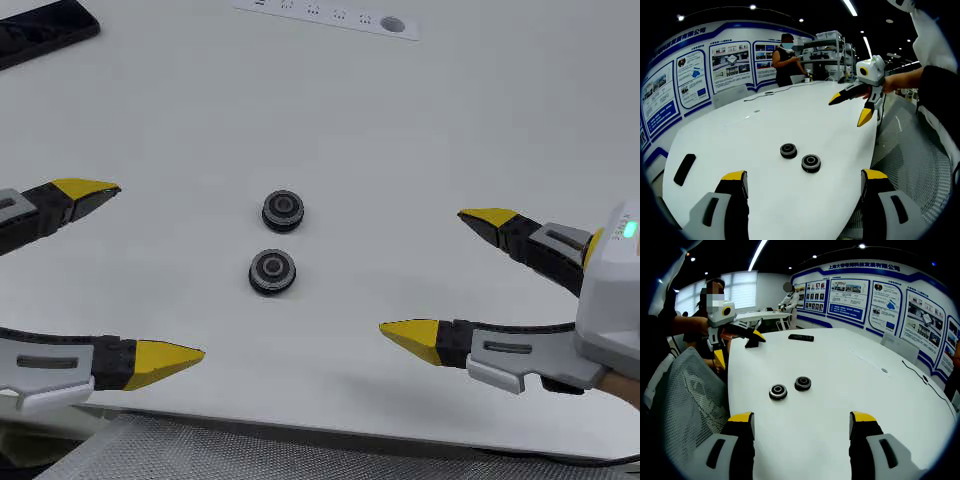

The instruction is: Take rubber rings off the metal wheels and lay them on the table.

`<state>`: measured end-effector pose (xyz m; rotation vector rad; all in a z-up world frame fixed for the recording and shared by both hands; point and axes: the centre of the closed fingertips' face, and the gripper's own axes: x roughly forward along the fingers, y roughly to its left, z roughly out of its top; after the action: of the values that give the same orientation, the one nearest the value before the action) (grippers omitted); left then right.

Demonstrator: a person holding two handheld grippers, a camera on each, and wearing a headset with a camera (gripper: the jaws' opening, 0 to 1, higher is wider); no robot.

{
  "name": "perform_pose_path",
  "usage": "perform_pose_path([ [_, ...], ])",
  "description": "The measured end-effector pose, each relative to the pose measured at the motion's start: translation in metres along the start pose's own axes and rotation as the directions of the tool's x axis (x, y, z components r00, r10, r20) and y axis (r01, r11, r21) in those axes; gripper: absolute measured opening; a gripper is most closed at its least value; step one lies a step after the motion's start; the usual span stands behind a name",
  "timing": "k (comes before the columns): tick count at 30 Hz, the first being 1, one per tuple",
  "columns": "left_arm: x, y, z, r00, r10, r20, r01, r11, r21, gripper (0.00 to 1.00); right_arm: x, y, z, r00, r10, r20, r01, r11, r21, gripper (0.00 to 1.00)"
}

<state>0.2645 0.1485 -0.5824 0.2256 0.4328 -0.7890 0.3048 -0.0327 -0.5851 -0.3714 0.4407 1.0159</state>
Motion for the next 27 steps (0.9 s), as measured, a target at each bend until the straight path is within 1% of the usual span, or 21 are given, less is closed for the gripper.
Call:
perform_pose_path([
  [6, 0.0, -0.001, 0.001, 1.0, -0.002, -0.002, 0.002, 1.0, 0.003, 0.95, -0.001, -0.001, -0.004, 0.9999, -0.003, -0.012, 0.003, 1.0, 0.004, 0.79],
  [10, 0.0, -0.002, 0.0, 1.0, -0.004, -0.008, 0.004, 1.0, 0.001, 0.95, -0.002, -0.001, -0.003, 1.0, -0.004, -0.006, 0.004, 1.0, 0.009, 0.79],
  [13, 0.001, -0.003, -0.002, 0.9998, -0.007, -0.019, 0.007, 1.0, -0.001, 0.95, -0.003, -0.002, -0.005, 0.9999, -0.006, -0.01, 0.006, 1.0, 0.01, 0.79],
  [17, 0.003, -0.005, -0.005, 0.9993, -0.014, -0.035, 0.014, 1.0, 0.006, 0.95, -0.004, -0.004, -0.01, 0.9994, -0.017, -0.029, 0.017, 1.0, 0.021, 0.79],
  [22, 0.005, -0.005, -0.006, 0.9992, -0.018, -0.037, 0.018, 1.0, 0.004, 0.94, -0.005, -0.006, -0.012, 0.9992, -0.026, -0.032, 0.027, 0.999, 0.032, 0.79],
  [27, 0.006, -0.005, -0.006, 0.999, -0.022, -0.039, 0.022, 1.0, 0.004, 0.94, -0.005, -0.007, -0.013, 0.999, -0.025, -0.036, 0.026, 0.999, 0.037, 0.78],
])
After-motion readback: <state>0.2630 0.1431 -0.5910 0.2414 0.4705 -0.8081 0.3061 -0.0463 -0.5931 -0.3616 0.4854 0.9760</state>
